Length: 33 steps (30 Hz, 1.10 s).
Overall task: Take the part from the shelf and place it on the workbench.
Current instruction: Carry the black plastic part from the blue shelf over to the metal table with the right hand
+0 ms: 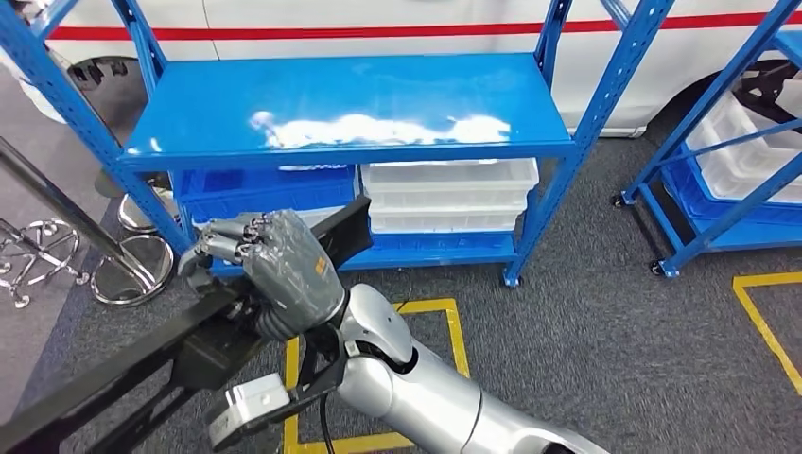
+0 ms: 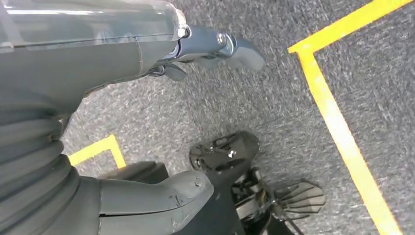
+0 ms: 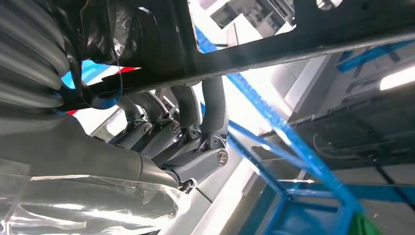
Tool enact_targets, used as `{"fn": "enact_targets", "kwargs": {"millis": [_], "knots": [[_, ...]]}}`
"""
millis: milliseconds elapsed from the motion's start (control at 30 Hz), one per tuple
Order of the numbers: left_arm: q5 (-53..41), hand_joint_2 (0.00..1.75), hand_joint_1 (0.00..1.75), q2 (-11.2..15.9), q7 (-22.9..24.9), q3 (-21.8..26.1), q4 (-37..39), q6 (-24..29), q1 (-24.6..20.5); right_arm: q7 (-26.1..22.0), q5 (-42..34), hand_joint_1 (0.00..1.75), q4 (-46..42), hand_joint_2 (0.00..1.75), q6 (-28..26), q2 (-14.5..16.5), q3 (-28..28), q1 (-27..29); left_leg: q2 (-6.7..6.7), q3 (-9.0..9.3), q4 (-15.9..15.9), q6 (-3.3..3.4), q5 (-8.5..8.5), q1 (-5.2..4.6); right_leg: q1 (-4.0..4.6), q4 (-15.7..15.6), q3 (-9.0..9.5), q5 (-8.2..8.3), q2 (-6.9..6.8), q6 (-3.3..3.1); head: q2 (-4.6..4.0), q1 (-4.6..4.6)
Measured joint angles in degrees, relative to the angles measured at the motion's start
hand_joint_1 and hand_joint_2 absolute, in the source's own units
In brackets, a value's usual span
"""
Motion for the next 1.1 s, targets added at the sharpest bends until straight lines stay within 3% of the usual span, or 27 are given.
{"fn": "enact_targets", "kwargs": {"millis": [33,67,133,167,200,233,267,300,333,400,433,467,533,567,600,667,700,767,833,1000,1067,1100], "knots": [[0.2,1.75,0.00,-0.2,-0.2,0.1,0.0,0.1,0.0,0.0,-0.1,1.75,0.0,1.75,0.0,-0.2,0.0,0.1,0.13,-0.72,0.1,0.68,0.71,-0.03,-0.15,0.5,-0.48,-1.07,0.04,0.27,-0.01,0.01],[0.3,1.75,0.00,-0.4,-0.4,0.1,0.0,0.1,0.1,0.0,-0.1,1.75,0.0,1.75,0.0,-0.4,0.0,0.2,0.29,-1.60,0.1,1.28,1.53,-0.02,-0.25,2.2,-1.15,-3.45,0.08,0.46,-0.01,0.02],[0.6,1.75,0.00,-0.7,-0.7,0.2,0.0,-0.1,0.2,0.0,-0.2,1.75,0.0,1.75,0.0,-0.6,0.0,0.4,0.50,-3.48,0.1,1.97,3.16,-0.27,-0.24,8.7,-2.57,-10.19,0.19,0.61,-0.02,0.02],[0.8,1.75,0.00,-0.8,-0.8,0.3,0.0,-0.2,0.2,-0.1,-0.3,1.75,0.0,1.75,0.0,-0.7,0.0,0.5,0.58,-4.47,0.2,2.12,3.95,-0.46,-0.19,12.5,-2.96,-12.39,0.25,0.60,-0.02,0.02],[0.9,1.75,0.00,-0.9,-0.9,0.4,0.0,-0.3,0.3,-0.1,-0.3,1.75,0.0,1.75,0.0,-0.8,0.0,0.6,0.66,-5.43,0.2,2.20,4.68,-0.66,-0.11,15.5,-2.86,-13.02,0.32,0.49,-0.01,0.02],[1.0,1.75,0.00,-0.9,-0.9,0.6,0.0,-0.4,0.3,-0.1,-0.3,1.75,0.1,1.75,0.0,-0.9,0.0,0.7,0.71,-6.37,0.2,2.23,5.40,-0.86,0.01,17.0,-2.06,-12.34,0.36,0.26,-0.01,0.02],[1.1,1.75,0.00,-1.0,-1.0,0.7,0.0,-0.4,0.3,-0.1,-0.3,1.75,0.1,1.75,0.0,-1.0,0.0,0.8,0.74,-7.27,0.3,2.22,6.10,-1.05,0.20,16.6,-0.35,-10.91,0.41,-0.15,-0.01,0.02],[1.2,1.75,0.00,-1.0,-1.0,0.9,0.0,-0.4,0.3,-0.1,-0.3,1.75,0.1,1.75,0.0,-1.0,0.0,0.9,0.73,-8.05,0.3,2.18,6.80,-1.20,0.49,14.0,2.42,-9.81,0.47,-0.73,-0.01,0.02],[1.2,1.75,0.00,-1.1,-1.0,1.0,0.0,-0.4,0.3,-0.1,-0.3,1.75,0.1,1.75,0.0,-1.0,0.0,0.9,0.69,-8.69,0.3,2.06,7.43,-1.38,0.88,10.0,6.05,-9.72,0.53,-1.41,-0.01,0.01],[1.3,1.75,0.00,-1.3,-1.1,1.1,0.0,-0.4,0.3,-0.3,-0.3,1.75,0.0,1.75,0.0,-0.8,0.0,0.8,0.68,-9.36,0.2,1.63,8.74,-1.49,1.50,1.5,12.33,-11.57,0.63,-2.32,-0.01,-0.01],[1.3,1.75,0.00,-1.4,-1.2,1.1,0.0,-0.4,0.2,-0.3,-0.2,1.75,-0.1,1.75,0.0,-0.8,0.0,0.8,0.71,-9.45,-0.1,1.32,9.40,-1.41,1.76,-0.9,13.81,-12.26,0.66,-2.50,-0.02,-0.01],[1.3,1.75,0.00,-1.5,-1.2,1.1,0.0,-0.4,0.2,-0.4,-0.2,1.75,-0.1,1.75,0.0,-0.7,0.0,0.8,0.72,-9.48,-0.4,0.97,10.17,-1.32,1.86,-2.0,14.04,-12.16,0.66,-2.60,-0.02,0.01],[1.4,1.75,0.00,-1.5,-1.3,1.2,0.0,-0.4,0.2,-0.5,-0.1,1.75,-0.1,1.75,0.1,-0.7,0.0,0.9,0.56,-9.99,-0.3,0.37,9.67,-1.18,1.68,-2.5,13.15,-10.54,0.42,-3.21,-0.01,0.01],[1.5,1.75,0.00,-1.5,-1.3,1.2,0.0,-0.4,0.3,-0.5,-0.1,1.75,-0.1,1.75,0.1,-0.7,0.0,0.9,0.45,-10.61,1.0,0.12,7.73,-1.20,1.49,-2.8,12.46,-9.67,0.31,-3.63,-0.01,0.00],[1.6,1.75,0.00,-1.4,-1.3,1.3,0.0,-0.4,0.4,-0.5,0.0,1.75,-0.1,1.75,0.1,-0.7,0.1,0.9,0.37,-11.43,3.5,-0.06,4.75,-1.14,1.33,-2.9,11.60,-8.82,0.21,-3.97,-0.01,-0.01],[1.8,1.75,0.00,-1.4,-1.3,1.3,0.0,-0.5,0.5,-0.5,0.0,1.75,0.0,1.75,0.2,-0.7,0.1,1.0,0.35,-13.13,11.0,-0.40,-0.78,-1.10,1.35,-2.6,9.42,-7.25,0.20,-4.25,-0.02,-0.02],[1.9,1.75,0.00,-1.4,-1.3,1.4,0.0,-0.5,0.5,-0.6,0.0,1.75,0.0,1.75,0.2,-0.7,0.1,1.1,0.35,-13.51,14.4,-0.54,-1.70,-1.08,1.36,-2.4,8.24,-6.52,0.13,-4.19,-0.01,-0.03],[1.9,1.75,0.00,-1.4,-1.3,1.4,0.0,-0.5,0.5,-0.6,0.0,1.75,0.0,1.75,0.2,-0.7,0.1,1.2,0.36,-13.06,17.7,-0.72,-0.42,-1.05,1.35,-1.9,6.25,-5.38,0.00,-4.04,0.00,-0.02],[1.9,1.75,0.00,-1.4,-1.3,1.4,0.0,-0.5,0.5,-0.6,0.0,1.75,0.0,1.75,0.3,-0.7,0.1,1.2,0.37,-12.37,17.9,-0.77,0.95,-1.02,1.32,-1.7,5.49,-4.97,-0.04,-3.95,0.00,-0.02],[1.9,1.75,0.00,-1.4,-1.3,1.4,0.0,-0.5,0.5,-0.6,0.0,1.75,0.0,1.75,0.3,-0.7,0.1,1.2,0.37,-11.80,17.4,-0.78,1.67,-1.02,1.31,-1.6,5.14,-4.79,-0.04,-3.90,-0.01,-0.02],[1.9,1.75,0.00,-1.4,-1.3,1.5,0.0,-0.5,0.5,-0.6,0.0,1.75,0.0,1.75,0.3,-0.7,0.1,1.2,0.37,-9.33,14.9,-0.77,3.07,-0.99,1.25,-1.2,4.13,-4.27,-0.04,-3.73,-0.01,-0.03],[1.9,1.75,0.00,-1.4,-1.3,1.5,0.0,-0.5,0.4,-0.6,0.0,1.75,-0.1,1.75,0.3,-0.7,0.1,1.2,0.35,-6.04,10.9,-0.71,2.69,-1.04,1.31,-0.7,3.36,-3.87,0.00,-3.51,-0.01,-0.03]]}}
